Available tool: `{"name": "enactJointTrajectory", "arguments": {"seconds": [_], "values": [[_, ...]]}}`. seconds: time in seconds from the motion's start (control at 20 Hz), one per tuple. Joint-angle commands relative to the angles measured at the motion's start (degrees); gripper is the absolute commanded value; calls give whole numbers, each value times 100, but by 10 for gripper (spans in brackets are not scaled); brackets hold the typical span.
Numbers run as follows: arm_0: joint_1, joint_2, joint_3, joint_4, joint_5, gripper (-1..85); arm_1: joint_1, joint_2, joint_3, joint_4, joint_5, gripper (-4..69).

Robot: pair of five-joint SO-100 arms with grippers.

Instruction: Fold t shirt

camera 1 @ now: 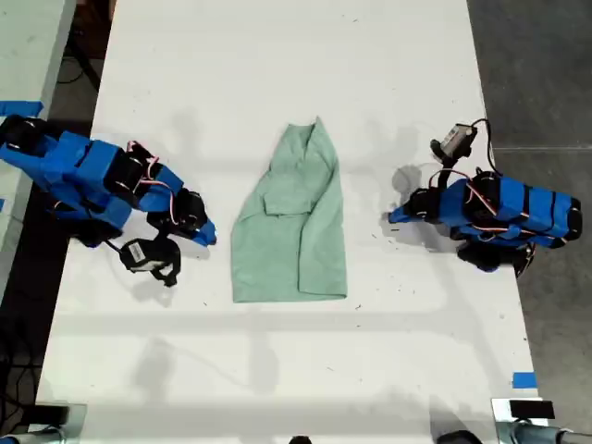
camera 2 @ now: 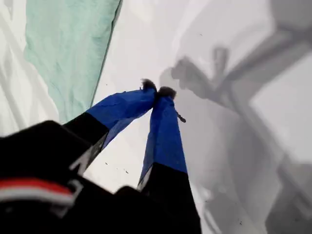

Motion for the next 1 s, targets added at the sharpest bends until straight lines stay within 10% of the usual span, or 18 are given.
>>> {"name": "enactJointTrajectory", "arguments": {"seconds": [0.0, 0.1, 0.55, 0.7, 0.95], "values": [[334, -1204, -835, -202, -501, 52, 26, 70, 220, 35, 70, 22], [272, -1617, -888, -396, -448, 189, 26, 70, 220, 44, 70, 22], [-387, -3032, -940, -1002, 325, 220, 26, 70, 220, 44, 62, 22], [-527, -3604, -1099, -1213, 668, -2, 26, 70, 220, 44, 62, 22], [-659, -3691, -1591, -527, 879, -2, 26, 70, 220, 44, 62, 22]]}}
